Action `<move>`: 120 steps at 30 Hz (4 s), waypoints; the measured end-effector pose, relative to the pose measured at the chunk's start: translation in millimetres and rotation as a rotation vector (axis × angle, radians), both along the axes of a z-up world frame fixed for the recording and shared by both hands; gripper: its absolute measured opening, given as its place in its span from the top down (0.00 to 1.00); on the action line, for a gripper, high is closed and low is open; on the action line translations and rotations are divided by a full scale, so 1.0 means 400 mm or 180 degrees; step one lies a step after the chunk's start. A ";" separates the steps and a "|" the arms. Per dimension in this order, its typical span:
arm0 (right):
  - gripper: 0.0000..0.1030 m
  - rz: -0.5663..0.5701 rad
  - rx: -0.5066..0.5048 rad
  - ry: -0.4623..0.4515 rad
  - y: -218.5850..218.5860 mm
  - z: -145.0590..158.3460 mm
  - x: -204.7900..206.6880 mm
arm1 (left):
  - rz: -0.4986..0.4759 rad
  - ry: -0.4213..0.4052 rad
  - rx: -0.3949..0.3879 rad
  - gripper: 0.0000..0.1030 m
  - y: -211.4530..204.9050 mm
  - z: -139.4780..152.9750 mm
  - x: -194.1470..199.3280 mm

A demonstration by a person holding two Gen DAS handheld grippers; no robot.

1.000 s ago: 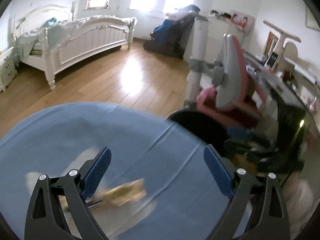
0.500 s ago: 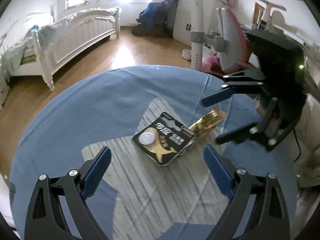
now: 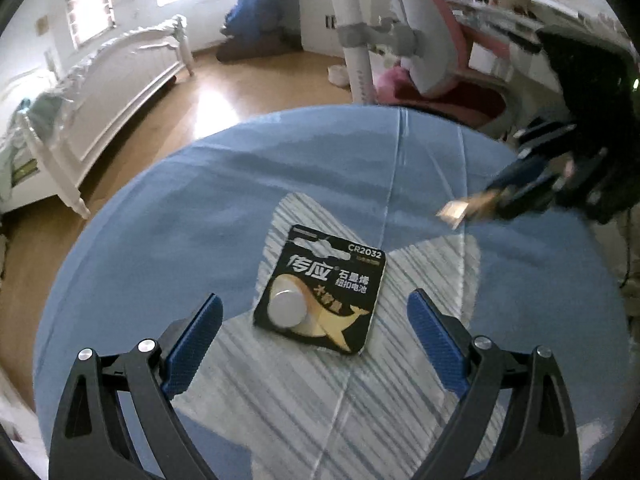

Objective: Collect trash

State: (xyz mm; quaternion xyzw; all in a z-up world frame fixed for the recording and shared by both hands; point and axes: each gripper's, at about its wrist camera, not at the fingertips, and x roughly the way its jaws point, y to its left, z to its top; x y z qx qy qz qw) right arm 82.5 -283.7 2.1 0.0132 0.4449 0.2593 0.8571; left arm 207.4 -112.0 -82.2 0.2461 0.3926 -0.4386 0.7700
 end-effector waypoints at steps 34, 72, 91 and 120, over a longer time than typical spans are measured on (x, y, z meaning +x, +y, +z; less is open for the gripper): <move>0.85 -0.0386 0.0592 -0.0019 -0.060 -0.044 -0.068 | 0.0755 -0.0097 -0.0168 0.42 -0.057 0.011 -0.049; 0.85 -0.2370 -0.0179 -0.0794 -0.588 -0.042 -0.028 | 0.0237 0.0387 -0.1297 0.41 -0.652 0.122 -0.074; 0.32 -0.1948 -0.0026 -0.0884 -0.386 0.039 -0.094 | 0.1000 -0.0149 -0.1348 0.05 -0.382 0.238 -0.167; 0.05 -0.0988 0.0053 -0.1972 0.322 0.146 -0.206 | 0.3619 -0.1078 -0.1258 0.05 0.429 0.174 -0.419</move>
